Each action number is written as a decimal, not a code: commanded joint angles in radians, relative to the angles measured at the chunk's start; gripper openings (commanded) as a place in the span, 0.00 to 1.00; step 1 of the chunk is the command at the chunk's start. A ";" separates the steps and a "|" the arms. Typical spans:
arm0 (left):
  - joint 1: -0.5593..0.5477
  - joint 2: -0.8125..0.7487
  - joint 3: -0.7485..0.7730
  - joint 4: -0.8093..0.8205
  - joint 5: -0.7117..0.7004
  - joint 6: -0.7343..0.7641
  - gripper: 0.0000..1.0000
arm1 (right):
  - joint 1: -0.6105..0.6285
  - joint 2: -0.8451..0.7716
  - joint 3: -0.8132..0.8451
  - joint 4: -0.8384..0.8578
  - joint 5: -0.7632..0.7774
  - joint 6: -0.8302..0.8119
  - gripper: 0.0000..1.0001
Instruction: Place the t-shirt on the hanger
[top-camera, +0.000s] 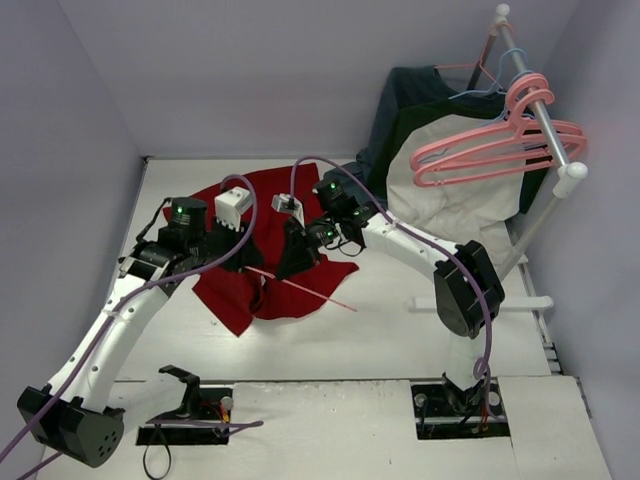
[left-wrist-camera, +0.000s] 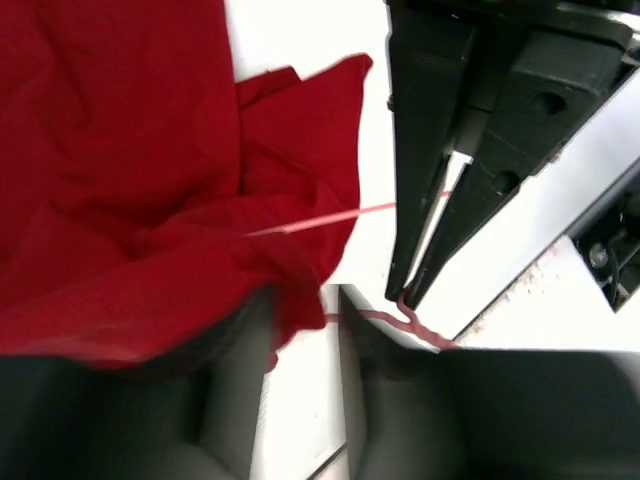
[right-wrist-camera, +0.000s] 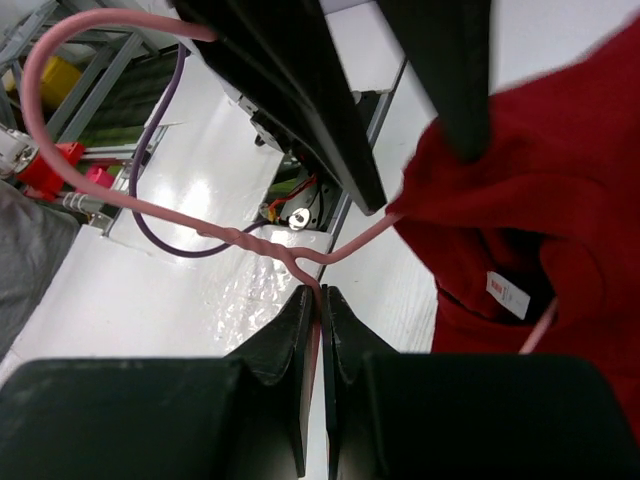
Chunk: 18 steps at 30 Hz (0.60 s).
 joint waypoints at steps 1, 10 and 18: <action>-0.001 -0.023 0.075 0.051 -0.092 0.030 0.46 | 0.000 -0.012 0.075 0.052 -0.061 -0.003 0.00; 0.042 -0.010 0.169 -0.003 -0.364 0.155 0.62 | -0.010 0.012 0.088 0.052 -0.064 -0.001 0.00; 0.045 -0.109 0.061 -0.045 -0.361 0.423 0.54 | -0.018 0.046 0.108 0.051 -0.070 0.004 0.00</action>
